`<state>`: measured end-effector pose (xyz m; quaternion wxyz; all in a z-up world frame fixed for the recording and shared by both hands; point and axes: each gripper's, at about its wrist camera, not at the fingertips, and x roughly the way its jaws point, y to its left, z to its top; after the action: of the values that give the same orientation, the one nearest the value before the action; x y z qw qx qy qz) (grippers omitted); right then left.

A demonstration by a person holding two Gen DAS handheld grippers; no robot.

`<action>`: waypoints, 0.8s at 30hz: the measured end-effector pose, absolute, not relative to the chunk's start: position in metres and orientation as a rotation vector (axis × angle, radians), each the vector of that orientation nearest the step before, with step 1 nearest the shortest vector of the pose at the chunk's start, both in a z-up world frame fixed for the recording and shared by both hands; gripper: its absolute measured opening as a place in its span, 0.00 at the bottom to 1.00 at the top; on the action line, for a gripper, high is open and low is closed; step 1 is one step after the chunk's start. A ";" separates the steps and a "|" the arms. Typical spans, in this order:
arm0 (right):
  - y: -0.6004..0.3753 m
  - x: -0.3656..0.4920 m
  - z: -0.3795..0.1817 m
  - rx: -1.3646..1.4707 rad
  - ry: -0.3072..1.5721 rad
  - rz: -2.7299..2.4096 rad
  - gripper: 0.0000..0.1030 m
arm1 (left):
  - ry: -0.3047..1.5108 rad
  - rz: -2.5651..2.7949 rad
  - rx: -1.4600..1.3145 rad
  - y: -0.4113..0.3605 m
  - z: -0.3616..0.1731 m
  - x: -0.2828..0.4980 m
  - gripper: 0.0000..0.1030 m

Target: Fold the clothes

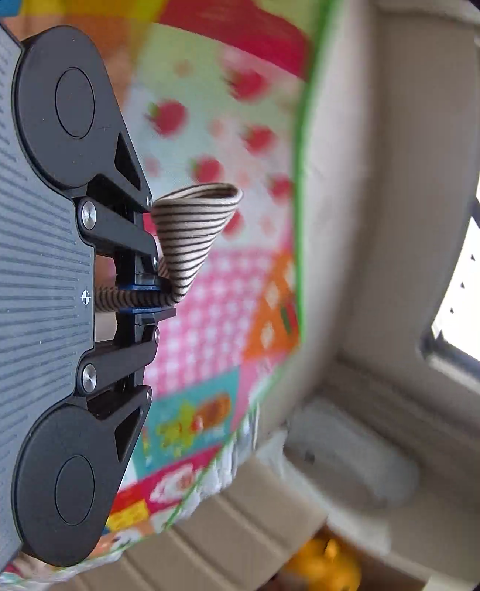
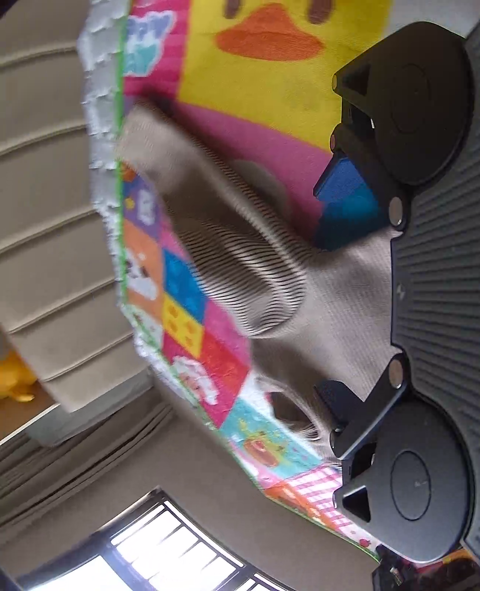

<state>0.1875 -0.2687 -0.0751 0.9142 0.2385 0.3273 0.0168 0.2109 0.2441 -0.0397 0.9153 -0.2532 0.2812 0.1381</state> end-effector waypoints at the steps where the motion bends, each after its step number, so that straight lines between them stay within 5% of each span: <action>1: -0.270 0.186 -0.071 0.480 0.651 0.035 1.00 | 0.560 0.247 -0.492 0.228 -0.028 0.213 0.08; 7: -0.277 0.176 -0.046 0.451 0.544 0.077 1.00 | 0.499 0.021 -0.357 0.124 0.021 0.225 0.08; 13: -0.291 0.167 -0.039 0.533 0.464 0.081 1.00 | 0.605 -0.188 -0.346 0.026 -0.005 0.243 0.13; 16: -0.293 0.172 -0.049 0.524 0.506 0.073 1.00 | 0.722 -0.305 -0.356 -0.003 -0.034 0.244 0.28; 18: -0.294 0.176 -0.056 0.515 0.538 0.068 1.00 | 0.795 -0.334 -0.346 -0.010 -0.046 0.238 0.47; 20: -0.291 0.181 -0.063 0.514 0.583 0.095 1.00 | 0.866 -0.302 -0.306 -0.004 -0.047 0.232 0.80; 22: -0.283 0.188 -0.071 0.516 0.650 0.151 1.00 | 0.942 -0.252 -0.257 0.006 -0.045 0.227 1.00; 24: -0.273 0.193 -0.081 0.504 0.716 0.199 1.00 | 0.985 -0.200 -0.258 0.026 -0.047 0.222 1.00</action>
<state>0.1934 -0.2733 -0.0806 0.9009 0.2438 0.3460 0.0961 0.2218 0.0259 -0.0470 0.8686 -0.1231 0.4705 -0.0954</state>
